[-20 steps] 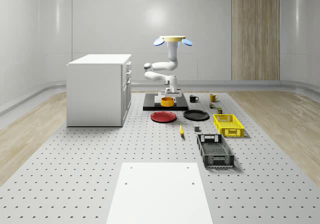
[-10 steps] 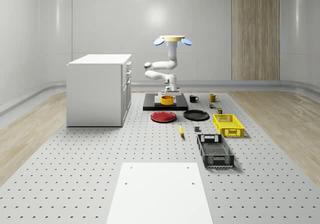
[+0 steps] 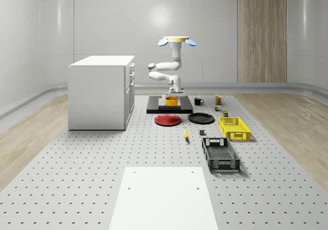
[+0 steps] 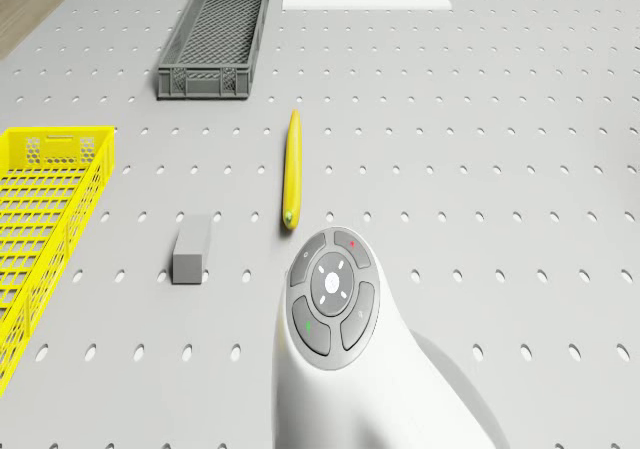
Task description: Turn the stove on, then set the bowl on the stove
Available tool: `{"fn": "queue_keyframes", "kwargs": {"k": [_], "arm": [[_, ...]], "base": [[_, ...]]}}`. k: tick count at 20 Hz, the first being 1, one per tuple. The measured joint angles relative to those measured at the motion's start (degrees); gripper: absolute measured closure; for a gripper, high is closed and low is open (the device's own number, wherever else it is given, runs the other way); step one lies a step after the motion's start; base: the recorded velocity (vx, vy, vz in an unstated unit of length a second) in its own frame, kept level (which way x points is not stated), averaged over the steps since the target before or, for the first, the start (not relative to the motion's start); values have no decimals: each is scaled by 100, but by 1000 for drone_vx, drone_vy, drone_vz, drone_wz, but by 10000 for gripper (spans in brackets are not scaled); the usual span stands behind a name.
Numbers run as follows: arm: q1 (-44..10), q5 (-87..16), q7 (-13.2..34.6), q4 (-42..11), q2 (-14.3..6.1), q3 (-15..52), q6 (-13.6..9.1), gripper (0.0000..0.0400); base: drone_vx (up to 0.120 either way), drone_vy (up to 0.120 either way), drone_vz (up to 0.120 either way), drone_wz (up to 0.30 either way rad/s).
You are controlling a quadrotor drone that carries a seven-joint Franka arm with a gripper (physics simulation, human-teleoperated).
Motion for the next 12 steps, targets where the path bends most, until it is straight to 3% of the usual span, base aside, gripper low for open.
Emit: {"fn": "queue_keyframes", "kwargs": {"k": [8,12], "arm": [[2,-2,-2,0,4,-1,-4,300],[4,-3,-3,-1,7,-1,-6,300]], "base": [[-120,0,0,0],[-120,0,-100,0]]}}
